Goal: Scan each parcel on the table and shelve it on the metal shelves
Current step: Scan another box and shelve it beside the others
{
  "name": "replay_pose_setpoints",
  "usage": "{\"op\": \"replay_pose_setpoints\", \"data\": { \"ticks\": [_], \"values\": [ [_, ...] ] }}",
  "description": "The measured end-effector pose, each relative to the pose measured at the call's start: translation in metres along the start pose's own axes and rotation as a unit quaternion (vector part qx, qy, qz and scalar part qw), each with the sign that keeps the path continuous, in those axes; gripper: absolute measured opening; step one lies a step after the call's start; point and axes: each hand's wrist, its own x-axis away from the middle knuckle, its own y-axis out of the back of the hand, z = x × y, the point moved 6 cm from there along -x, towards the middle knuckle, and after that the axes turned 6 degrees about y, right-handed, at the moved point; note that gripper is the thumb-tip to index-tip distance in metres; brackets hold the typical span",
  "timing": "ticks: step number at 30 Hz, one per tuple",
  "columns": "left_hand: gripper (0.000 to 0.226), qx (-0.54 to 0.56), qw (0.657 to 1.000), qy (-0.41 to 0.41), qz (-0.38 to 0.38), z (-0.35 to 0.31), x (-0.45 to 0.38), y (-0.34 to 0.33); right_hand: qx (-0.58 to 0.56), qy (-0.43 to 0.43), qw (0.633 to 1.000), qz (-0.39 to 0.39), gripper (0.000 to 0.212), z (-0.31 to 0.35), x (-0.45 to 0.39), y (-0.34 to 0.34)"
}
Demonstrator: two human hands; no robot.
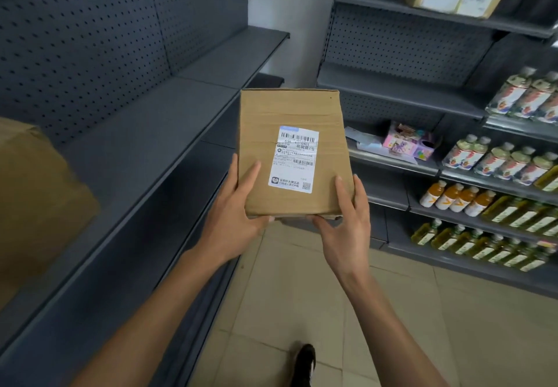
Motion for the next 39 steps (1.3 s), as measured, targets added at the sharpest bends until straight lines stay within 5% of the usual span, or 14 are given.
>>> {"op": "replay_pose_setpoints", "data": {
  "ticks": [15,39],
  "values": [
    [0.112,-0.055,0.986,0.097,-0.122,0.014,-0.13,-0.01,-0.071,0.092,0.984,0.136,0.094,-0.063,-0.181,-0.085],
    [0.103,-0.078,0.912,0.262,-0.307,0.106,-0.151,0.108,-0.176,0.174,0.904,0.349,0.094,0.044,-0.27,-0.291]
  ]
}}
